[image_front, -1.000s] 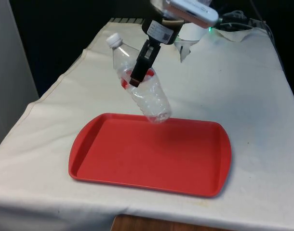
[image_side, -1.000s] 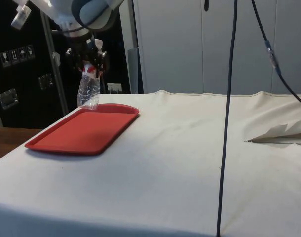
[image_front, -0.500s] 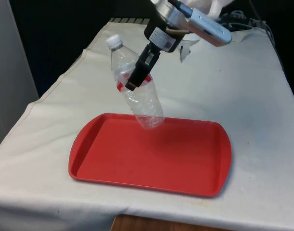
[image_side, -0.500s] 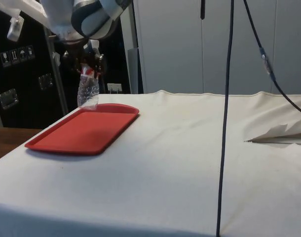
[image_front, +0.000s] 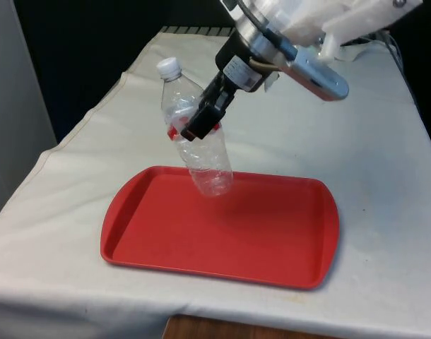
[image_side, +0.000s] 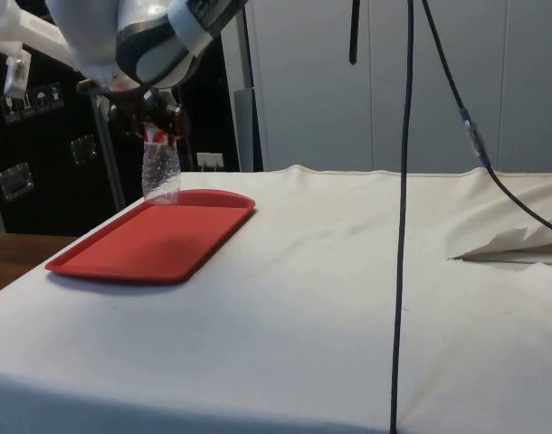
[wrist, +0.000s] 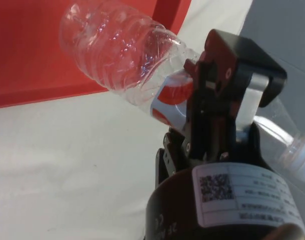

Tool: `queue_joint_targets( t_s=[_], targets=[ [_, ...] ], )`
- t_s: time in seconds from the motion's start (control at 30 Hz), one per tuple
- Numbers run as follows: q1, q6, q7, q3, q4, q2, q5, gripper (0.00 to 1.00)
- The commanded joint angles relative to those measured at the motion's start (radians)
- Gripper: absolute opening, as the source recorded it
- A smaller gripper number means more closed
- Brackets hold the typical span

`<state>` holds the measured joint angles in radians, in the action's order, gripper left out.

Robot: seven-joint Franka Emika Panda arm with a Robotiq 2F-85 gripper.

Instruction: Place the bottle upright on the tray.

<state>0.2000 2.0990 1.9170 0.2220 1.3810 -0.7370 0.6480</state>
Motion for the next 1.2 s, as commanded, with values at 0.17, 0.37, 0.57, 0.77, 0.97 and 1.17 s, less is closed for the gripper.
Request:
queue_joint_targets(
  t_s=[0.17,0.37,0.57,0.77,0.97,1.17],
  targets=[
    [0.002,-0.041,0.001,-0.008,-0.037,-0.027,0.028,0.14],
    [0.011,-0.101,0.018,-0.019,-0.101,-0.082,0.056,0.14],
    [0.018,-0.128,0.036,-0.031,-0.134,-0.104,0.07,0.14],
    [0.024,-0.151,0.076,-0.042,-0.146,-0.117,0.098,0.14],
    [0.024,-0.159,0.108,-0.05,-0.141,-0.122,0.129,0.14],
    [0.032,-0.191,0.164,-0.055,-0.165,-0.155,0.166,0.14]
  ],
)
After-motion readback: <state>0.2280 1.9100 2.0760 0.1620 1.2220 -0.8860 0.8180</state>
